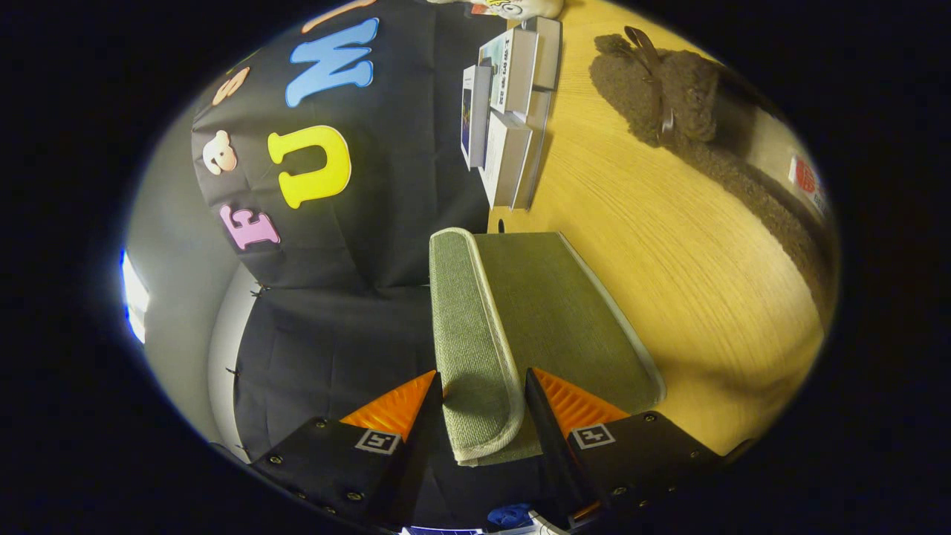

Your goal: Open the storage box then place both shoes into the box .Put the left shoe in first, then the right shoe, with the right side of both shoes facing outward in a uniform manner.

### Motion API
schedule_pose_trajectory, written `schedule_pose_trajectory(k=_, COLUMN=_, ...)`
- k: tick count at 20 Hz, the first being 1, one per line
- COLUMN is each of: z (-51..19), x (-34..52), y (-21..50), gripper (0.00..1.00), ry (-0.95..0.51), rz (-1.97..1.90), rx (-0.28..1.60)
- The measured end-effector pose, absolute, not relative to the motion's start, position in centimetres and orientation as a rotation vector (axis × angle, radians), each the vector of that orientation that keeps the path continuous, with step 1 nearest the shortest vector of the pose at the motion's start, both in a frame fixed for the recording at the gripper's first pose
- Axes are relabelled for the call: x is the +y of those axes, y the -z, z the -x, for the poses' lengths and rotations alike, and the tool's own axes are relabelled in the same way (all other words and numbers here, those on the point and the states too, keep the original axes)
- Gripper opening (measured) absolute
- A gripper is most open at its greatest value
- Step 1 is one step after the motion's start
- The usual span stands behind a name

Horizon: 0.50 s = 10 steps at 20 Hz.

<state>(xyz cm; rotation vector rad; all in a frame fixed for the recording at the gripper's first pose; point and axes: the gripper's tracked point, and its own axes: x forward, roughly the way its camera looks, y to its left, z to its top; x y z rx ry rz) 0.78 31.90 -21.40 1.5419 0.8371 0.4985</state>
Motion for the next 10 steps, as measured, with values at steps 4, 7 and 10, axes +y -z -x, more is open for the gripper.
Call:
schedule_pose_trajectory(k=4, z=-0.7, x=31.6, y=21.5, gripper=0.52, ry=-0.495, rz=-1.539, rx=0.845)
schedule_pose_trajectory(k=7, z=-1.0, x=31.5, y=21.1, gripper=0.31, ry=-0.456, rz=-1.536, rx=0.82)
schedule_pose_trajectory(k=10, z=-1.0, x=31.5, y=21.1, gripper=0.12, ry=-0.498, rz=-1.502, rx=0.847)
